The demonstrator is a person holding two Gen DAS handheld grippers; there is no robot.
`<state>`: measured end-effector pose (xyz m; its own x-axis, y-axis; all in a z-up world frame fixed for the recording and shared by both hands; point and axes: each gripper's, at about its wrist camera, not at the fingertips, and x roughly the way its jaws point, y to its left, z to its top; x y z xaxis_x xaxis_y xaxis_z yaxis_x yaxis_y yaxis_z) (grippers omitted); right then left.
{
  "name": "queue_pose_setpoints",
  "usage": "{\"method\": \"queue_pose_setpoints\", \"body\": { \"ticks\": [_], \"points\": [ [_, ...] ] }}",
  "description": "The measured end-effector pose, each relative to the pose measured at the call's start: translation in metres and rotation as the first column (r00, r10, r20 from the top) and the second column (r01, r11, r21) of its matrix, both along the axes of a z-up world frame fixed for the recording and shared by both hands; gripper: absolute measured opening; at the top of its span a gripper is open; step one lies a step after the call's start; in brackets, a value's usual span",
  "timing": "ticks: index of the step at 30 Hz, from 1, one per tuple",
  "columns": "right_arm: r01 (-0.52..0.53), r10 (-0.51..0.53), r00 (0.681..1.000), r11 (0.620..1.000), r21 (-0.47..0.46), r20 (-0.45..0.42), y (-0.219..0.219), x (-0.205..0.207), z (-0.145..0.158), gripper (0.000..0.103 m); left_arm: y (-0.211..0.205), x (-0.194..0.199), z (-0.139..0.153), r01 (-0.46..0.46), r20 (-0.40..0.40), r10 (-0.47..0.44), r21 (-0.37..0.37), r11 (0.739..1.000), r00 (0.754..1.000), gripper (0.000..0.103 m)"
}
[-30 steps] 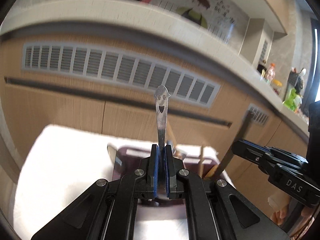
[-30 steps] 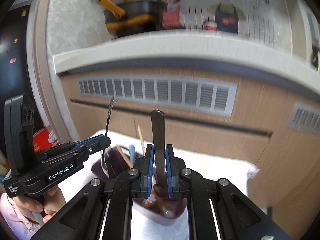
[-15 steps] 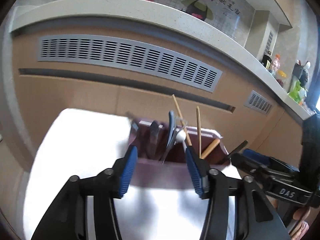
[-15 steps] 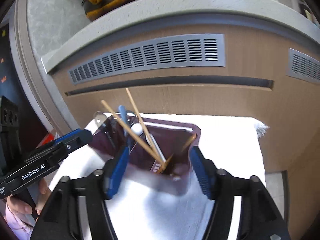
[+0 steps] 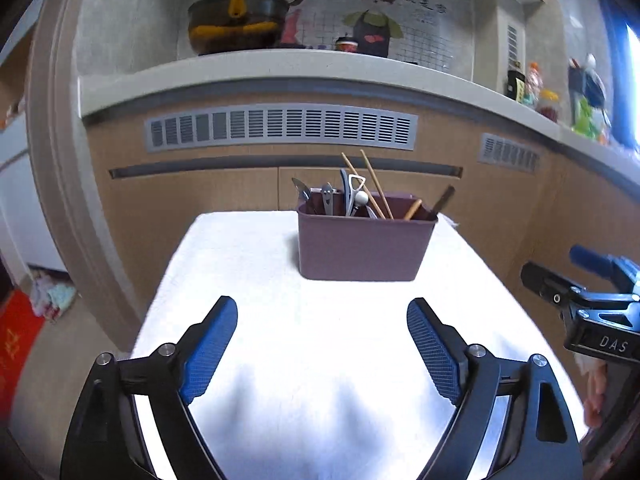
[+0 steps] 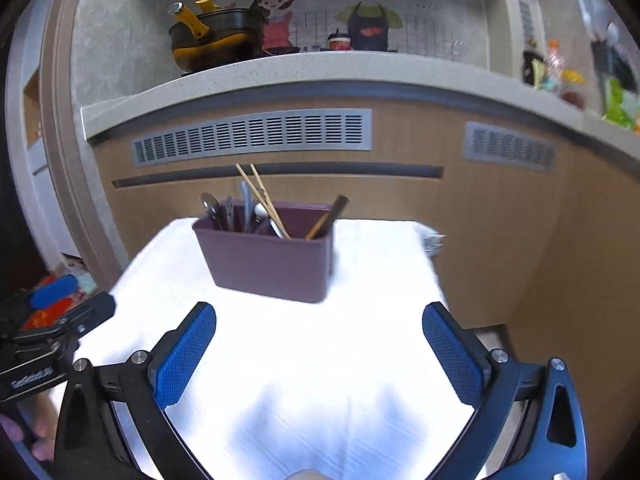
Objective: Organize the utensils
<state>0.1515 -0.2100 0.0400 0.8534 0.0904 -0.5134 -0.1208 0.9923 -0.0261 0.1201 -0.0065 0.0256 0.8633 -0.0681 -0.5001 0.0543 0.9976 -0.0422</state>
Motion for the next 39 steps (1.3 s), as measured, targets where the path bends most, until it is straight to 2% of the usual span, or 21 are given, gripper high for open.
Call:
{"method": "queue_pose_setpoints", "body": {
  "ticks": [3,7,11,15,39],
  "points": [
    [0.034,-0.034,0.999,0.999,-0.01,0.027,-0.005,-0.02,0.0,0.103,-0.007,-0.017,0.003,-0.007,0.038,0.006,0.033,0.999,0.999,0.092],
    [0.039,-0.04,0.999,0.999,0.023,0.024,-0.008,-0.037,-0.003,0.103,-0.008,-0.027,0.008,0.006,0.047,-0.005,-0.02,1.0,0.999,0.093],
    [0.039,-0.038,0.999,0.999,-0.011,0.036,-0.004,-0.046,-0.003,0.103,-0.011,-0.03,0.01,0.004,0.044,-0.005,0.01,1.0,0.999,0.093],
    [0.057,-0.055,0.996,0.998,-0.032,0.064,-0.004,-0.049,-0.002,0.103,-0.012,-0.03,0.011,0.009,0.038,-0.009,0.009,1.0,0.999,0.093],
    [0.049,-0.049,0.998,0.999,-0.018,0.036,-0.008,-0.048,-0.005,0.103,-0.012,-0.03,0.006,0.015,0.003,-0.015,0.003,1.0,1.0,0.093]
  ]
}}
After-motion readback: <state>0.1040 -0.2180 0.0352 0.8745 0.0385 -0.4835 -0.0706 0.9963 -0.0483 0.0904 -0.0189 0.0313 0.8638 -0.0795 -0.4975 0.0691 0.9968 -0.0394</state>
